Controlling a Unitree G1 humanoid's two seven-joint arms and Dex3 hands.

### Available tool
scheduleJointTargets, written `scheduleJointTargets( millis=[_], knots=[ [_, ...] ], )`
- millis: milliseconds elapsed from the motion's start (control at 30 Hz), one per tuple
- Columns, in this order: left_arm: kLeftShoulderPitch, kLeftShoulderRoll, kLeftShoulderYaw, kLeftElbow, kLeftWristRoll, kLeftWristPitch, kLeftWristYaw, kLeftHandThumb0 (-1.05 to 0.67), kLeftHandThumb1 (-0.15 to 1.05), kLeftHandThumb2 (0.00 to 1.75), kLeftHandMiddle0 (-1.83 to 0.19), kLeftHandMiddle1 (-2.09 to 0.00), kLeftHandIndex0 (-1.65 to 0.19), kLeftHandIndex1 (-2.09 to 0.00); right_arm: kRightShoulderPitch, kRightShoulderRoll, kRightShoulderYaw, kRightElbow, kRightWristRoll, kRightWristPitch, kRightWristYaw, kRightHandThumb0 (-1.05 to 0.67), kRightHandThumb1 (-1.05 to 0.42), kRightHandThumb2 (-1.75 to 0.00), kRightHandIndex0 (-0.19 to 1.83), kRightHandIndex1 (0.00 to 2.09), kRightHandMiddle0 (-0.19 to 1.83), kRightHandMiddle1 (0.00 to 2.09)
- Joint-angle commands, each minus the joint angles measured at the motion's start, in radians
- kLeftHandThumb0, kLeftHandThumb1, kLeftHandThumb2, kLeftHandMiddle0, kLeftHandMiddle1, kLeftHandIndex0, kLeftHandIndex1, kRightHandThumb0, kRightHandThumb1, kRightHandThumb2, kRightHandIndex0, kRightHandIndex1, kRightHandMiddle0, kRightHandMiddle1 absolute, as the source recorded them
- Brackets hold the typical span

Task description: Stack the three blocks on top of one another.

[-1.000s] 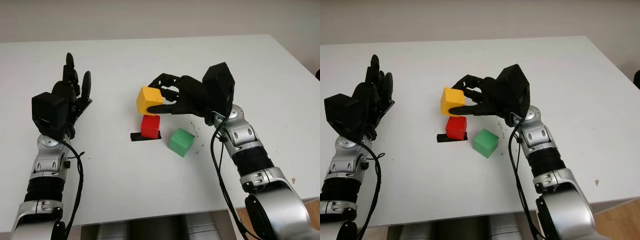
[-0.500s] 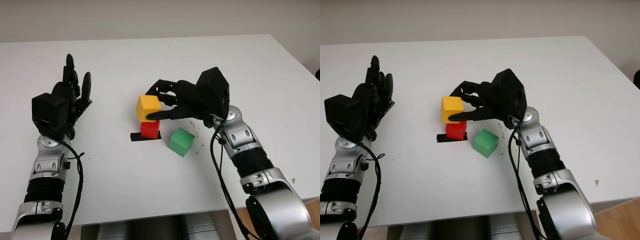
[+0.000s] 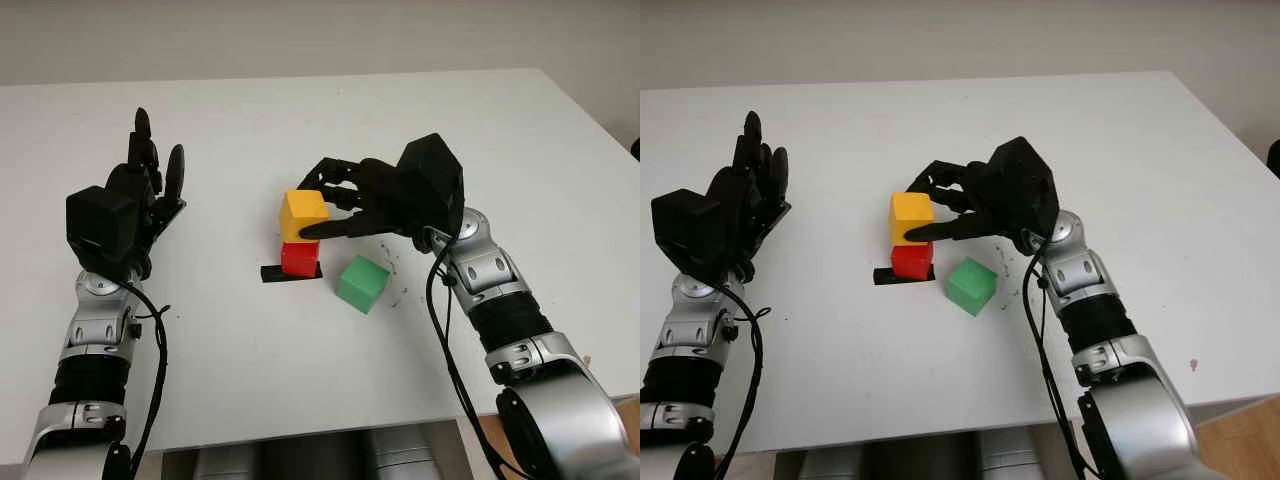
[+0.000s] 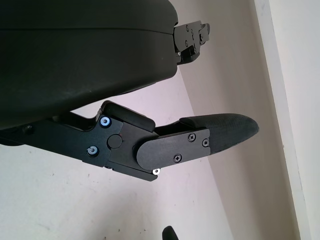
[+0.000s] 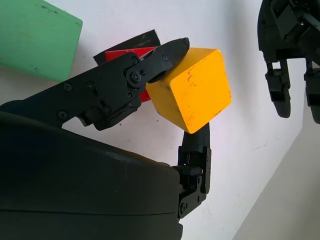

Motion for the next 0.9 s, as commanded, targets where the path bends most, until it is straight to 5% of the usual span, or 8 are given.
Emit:
scheduleJointTargets(
  millis=[0,867],
  knots=[
    [-0.004,-0.005,0.002,-0.014,-0.010,-0.002,-0.005,-0.78,1.05,0.62,0.19,0.00,0.19,0.00,-0.026,-0.005,-0.005,-0.004,0.000,-0.015,0.002,-0.41,-0.93,-0.05,0.23,0.06,0.34,1.64],
    [0.007,-0.002,-0.005,-0.023,-0.002,0.000,-0.001,-0.78,1.05,0.63,0.19,0.00,0.19,0.00,-0.017,-0.003,0.020,0.046,-0.035,-0.068,0.005,-0.46,-0.91,-0.05,0.25,0.06,0.41,1.60]
  ],
)
